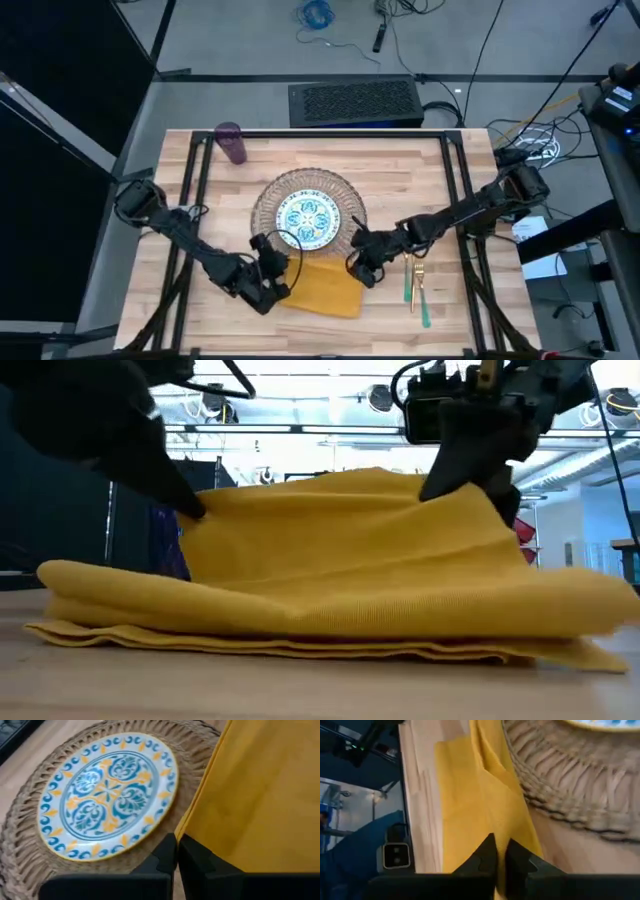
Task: Set table place
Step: Fold the yellow table napkin
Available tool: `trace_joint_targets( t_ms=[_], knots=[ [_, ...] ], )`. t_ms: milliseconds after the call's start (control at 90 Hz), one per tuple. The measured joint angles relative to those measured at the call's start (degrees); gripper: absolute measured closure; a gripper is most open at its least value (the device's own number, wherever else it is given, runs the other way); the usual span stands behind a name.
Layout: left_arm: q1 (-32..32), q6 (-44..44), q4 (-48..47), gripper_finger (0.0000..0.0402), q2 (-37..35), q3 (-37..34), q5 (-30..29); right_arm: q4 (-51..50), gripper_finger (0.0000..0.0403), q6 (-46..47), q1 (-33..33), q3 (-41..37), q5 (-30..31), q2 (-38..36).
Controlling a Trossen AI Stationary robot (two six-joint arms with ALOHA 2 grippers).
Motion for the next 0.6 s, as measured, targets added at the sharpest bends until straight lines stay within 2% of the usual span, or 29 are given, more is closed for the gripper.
trace_joint_targets(
  t_ms=[344,600],
  knots=[
    [0.3,0.1,-1.7,0.0402,0.0,0.0,-1.9,-2.0,0.0403,-5.2,-6.2,0.0,0.0,0.0],
    [1.0,0.1,-2.9,0.0402,-0.1,0.0,-3.0,-2.5,0.0403,-8.5,-7.9,0.0,-1.0,0.0]
  ],
)
